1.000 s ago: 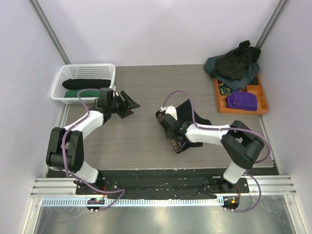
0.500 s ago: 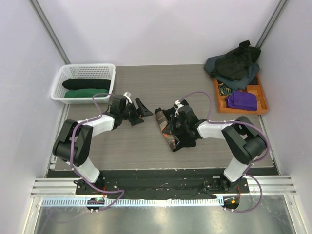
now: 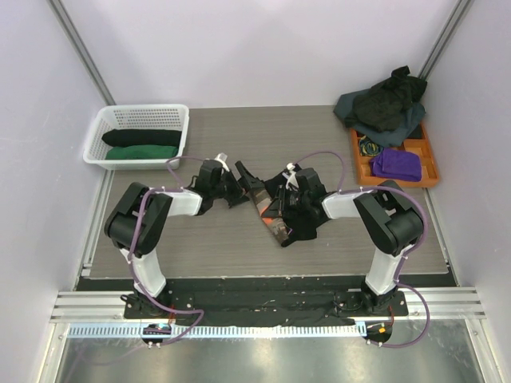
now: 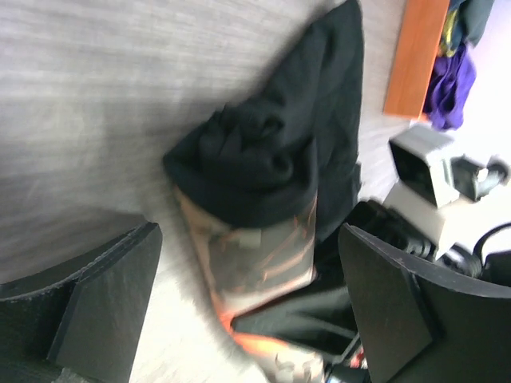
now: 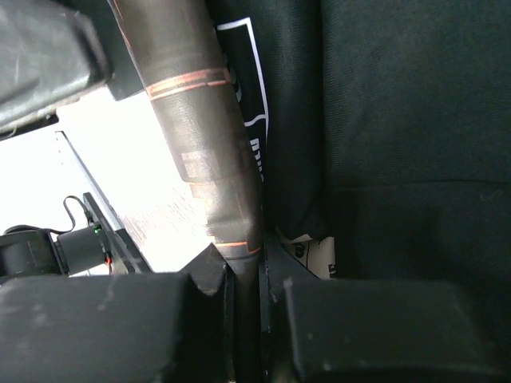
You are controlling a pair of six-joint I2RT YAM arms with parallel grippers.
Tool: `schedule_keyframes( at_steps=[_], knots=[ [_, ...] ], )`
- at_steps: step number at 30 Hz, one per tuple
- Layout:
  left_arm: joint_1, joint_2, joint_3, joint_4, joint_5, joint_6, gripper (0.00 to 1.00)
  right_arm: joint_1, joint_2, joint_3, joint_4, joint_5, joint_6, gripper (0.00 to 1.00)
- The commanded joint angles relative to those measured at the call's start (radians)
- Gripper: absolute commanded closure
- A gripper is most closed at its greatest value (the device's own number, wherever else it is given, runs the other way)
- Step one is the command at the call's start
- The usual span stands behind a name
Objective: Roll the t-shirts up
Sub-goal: Roll the T-shirt to the center of the board.
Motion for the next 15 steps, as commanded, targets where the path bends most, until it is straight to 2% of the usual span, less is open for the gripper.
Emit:
schedule_keyframes(
  at_steps=[1,3,6,7,9,10,12,15],
  knots=[
    [-0.011,0.047,0.021,0.094,-0.079,-0.042,0.06,0.008,0.024,0.012,-0.060,-0.017,0.001,0.99],
    [-0.011,0.068,0.010,0.127,-0.101,-0.059,0.07,0.008,0.019,0.015,-0.063,-0.020,0.002,0.99],
    [-0.017,0.105,0.006,0.195,-0.124,-0.100,0.19,0.008,0.016,0.017,-0.067,-0.025,0.006,0.99],
    [-0.019,0.116,0.003,0.213,-0.130,-0.111,0.26,0.008,0.016,0.017,-0.067,-0.028,0.008,0.99],
    [-0.020,0.137,-0.002,0.259,-0.152,-0.129,0.33,0.009,0.018,0.015,-0.059,-0.036,0.015,0.99],
    [-0.020,0.142,-0.013,0.279,-0.161,-0.131,0.42,0.008,0.022,0.015,-0.048,-0.046,0.023,0.99],
    [-0.020,0.158,-0.016,0.335,-0.172,-0.123,0.53,0.006,0.027,0.011,-0.031,-0.057,0.032,0.99],
    [-0.020,0.174,0.007,0.327,-0.169,-0.105,0.56,0.008,0.035,0.009,-0.028,-0.068,0.038,0.99]
  ],
)
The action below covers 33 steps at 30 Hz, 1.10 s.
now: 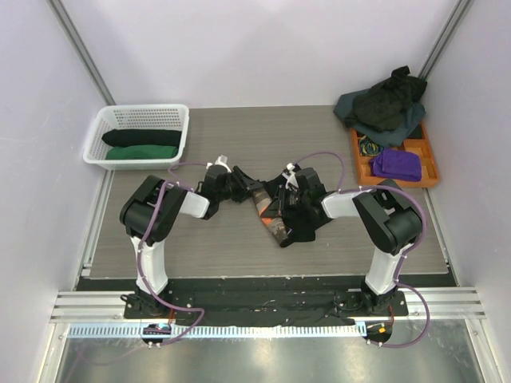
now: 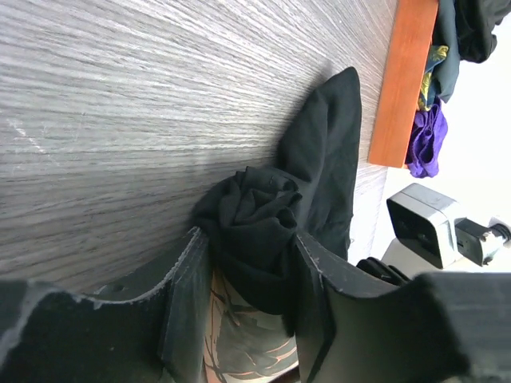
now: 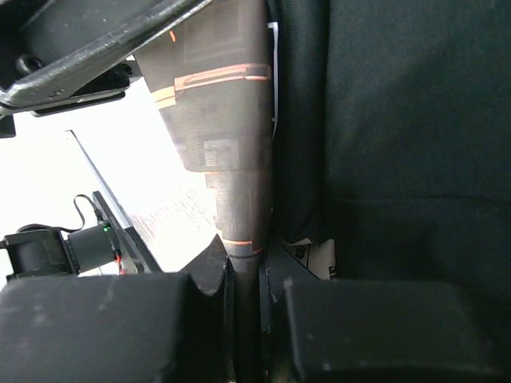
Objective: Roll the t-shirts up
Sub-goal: Roll the T-shirt to the center of the board.
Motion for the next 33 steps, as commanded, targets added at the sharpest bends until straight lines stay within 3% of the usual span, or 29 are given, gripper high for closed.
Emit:
schedule_keyframes(
  at_steps=[1,4,10,13,20,24,30,33],
  knots=[
    [-0.001,0.037,0.016,0.073,-0.060,0.021,0.58,0.008,0.030,0.002,-0.024,-0.054,0.018,0.99],
    [0.000,0.051,0.017,0.090,-0.064,0.024,0.60,0.008,0.035,-0.004,-0.017,-0.065,0.019,0.98],
    [0.000,0.042,0.013,0.080,-0.083,0.055,0.63,0.006,0.001,-0.043,-0.019,-0.067,0.016,0.62],
    [0.000,0.033,0.013,0.059,-0.093,0.072,0.68,0.006,-0.040,-0.063,-0.036,-0.062,0.013,0.54],
    [-0.001,-0.009,0.016,-0.013,-0.124,0.112,0.69,0.006,-0.160,-0.090,-0.183,0.013,-0.037,0.51],
    [-0.004,-0.033,0.019,-0.032,-0.129,0.122,0.69,0.008,-0.235,-0.097,-0.275,0.071,-0.097,0.43],
    [-0.023,-0.062,0.036,-0.099,-0.161,0.148,0.69,0.032,-0.312,-0.106,-0.353,0.108,-0.117,0.46],
    [-0.030,-0.071,0.040,-0.116,-0.172,0.155,0.69,0.038,-0.333,-0.119,-0.356,0.121,-0.110,0.58]
  ],
)
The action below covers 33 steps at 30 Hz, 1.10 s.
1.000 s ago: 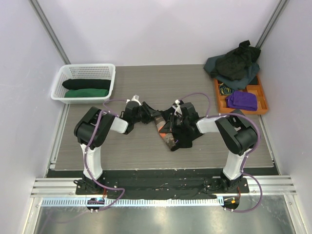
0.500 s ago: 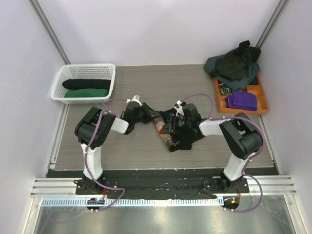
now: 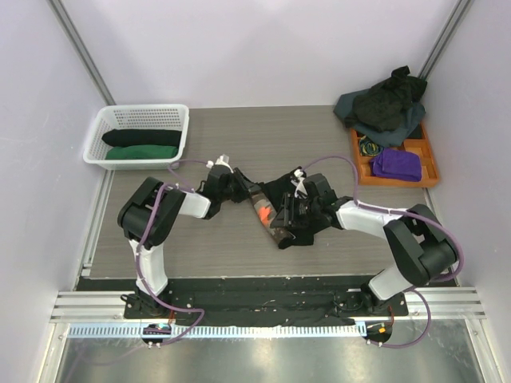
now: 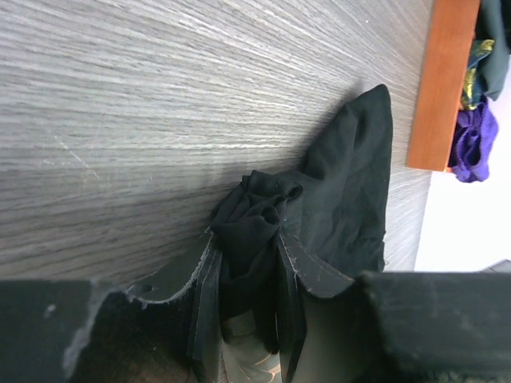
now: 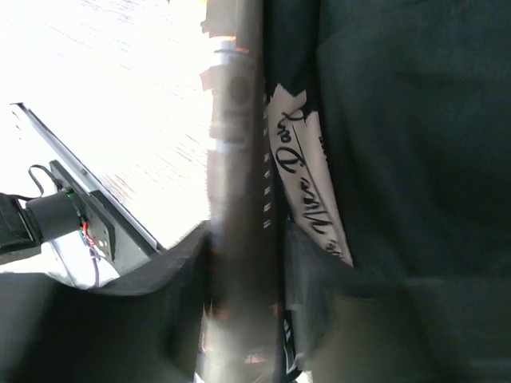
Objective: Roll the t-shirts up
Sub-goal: Roll the T-shirt to the center of the board.
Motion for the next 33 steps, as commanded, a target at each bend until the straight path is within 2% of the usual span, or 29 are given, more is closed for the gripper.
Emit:
schedule_keyframes(
  at_steps=[1,2,3,4,6,10,11,14,17,21,30,33],
  knots=[
    [-0.005,-0.047,0.035,-0.050,-0.085,0.052,0.69,0.022,-0.051,-0.022,-0.079,0.019,-0.020,0.62],
    [-0.007,-0.048,0.041,-0.056,-0.088,0.055,0.68,0.023,-0.059,-0.028,-0.072,0.017,-0.012,0.67],
    [-0.009,-0.050,0.043,-0.063,-0.087,0.057,0.67,0.023,-0.063,-0.051,-0.058,0.014,0.000,0.79],
    [-0.009,-0.051,0.043,-0.063,-0.088,0.055,0.65,0.023,-0.065,-0.067,-0.039,0.013,0.013,0.85],
    [-0.009,-0.054,0.051,-0.083,-0.090,0.057,0.56,0.023,-0.060,-0.126,0.051,-0.021,0.063,0.99],
    [-0.007,-0.059,0.066,-0.099,-0.075,0.061,0.36,0.007,0.007,-0.235,0.262,-0.114,0.172,0.99],
    [-0.009,-0.061,0.074,-0.106,-0.070,0.060,0.29,0.003,0.027,-0.257,0.369,-0.137,0.197,0.99],
    [-0.007,-0.061,0.089,-0.119,-0.045,0.066,0.17,-0.001,0.090,-0.314,0.531,-0.188,0.279,0.99],
    [0.001,-0.064,0.081,-0.116,-0.015,0.058,0.18,-0.010,0.127,-0.343,0.626,-0.217,0.326,0.99],
    [0.024,-0.085,0.042,-0.106,0.013,0.055,0.20,-0.024,0.136,-0.363,0.659,-0.219,0.344,0.99],
    [0.114,-0.168,-0.103,-0.082,0.091,0.058,0.18,-0.030,0.116,-0.366,0.611,-0.185,0.306,0.99],
    [0.110,-0.153,-0.126,-0.045,0.143,0.035,0.21,-0.030,0.113,-0.354,0.581,-0.176,0.287,0.99]
  ],
)
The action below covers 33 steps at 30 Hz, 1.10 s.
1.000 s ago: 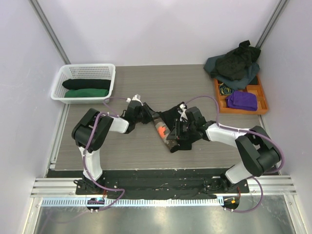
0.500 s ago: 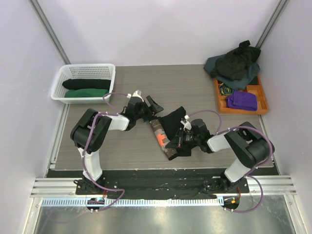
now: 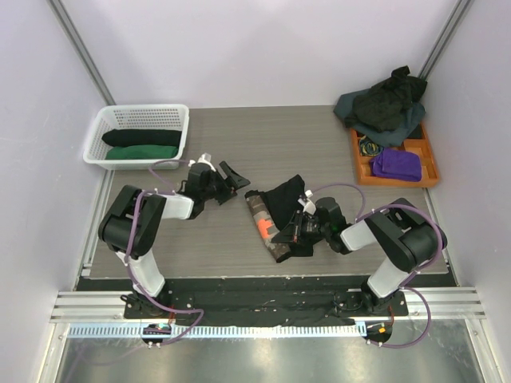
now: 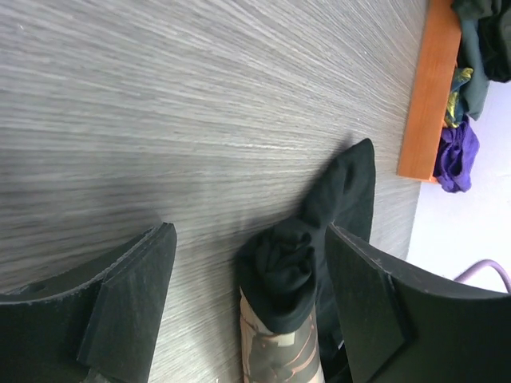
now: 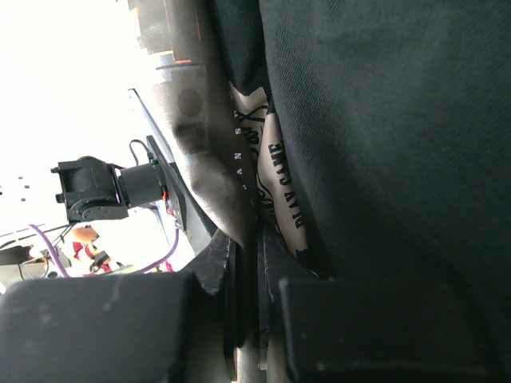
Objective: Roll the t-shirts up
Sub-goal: Roll the T-shirt to the center of the board.
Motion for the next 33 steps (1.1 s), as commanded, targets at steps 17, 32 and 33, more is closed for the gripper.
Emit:
schedule_keyframes(
  at_steps=[17,32,33],
  knots=[
    [-0.025,0.097,-0.117,0.286,0.190,-0.123,0.43,-0.003,-0.025,0.040,-0.195,0.057,-0.088,0.99],
    [-0.100,-0.022,-0.033,0.087,-0.046,-0.028,1.00,-0.003,-0.068,0.011,-0.297,0.081,-0.148,0.77],
    [-0.100,-0.027,-0.019,0.061,-0.051,-0.024,1.00,-0.004,-0.103,0.008,-0.320,0.090,-0.156,0.74]
  ],
)
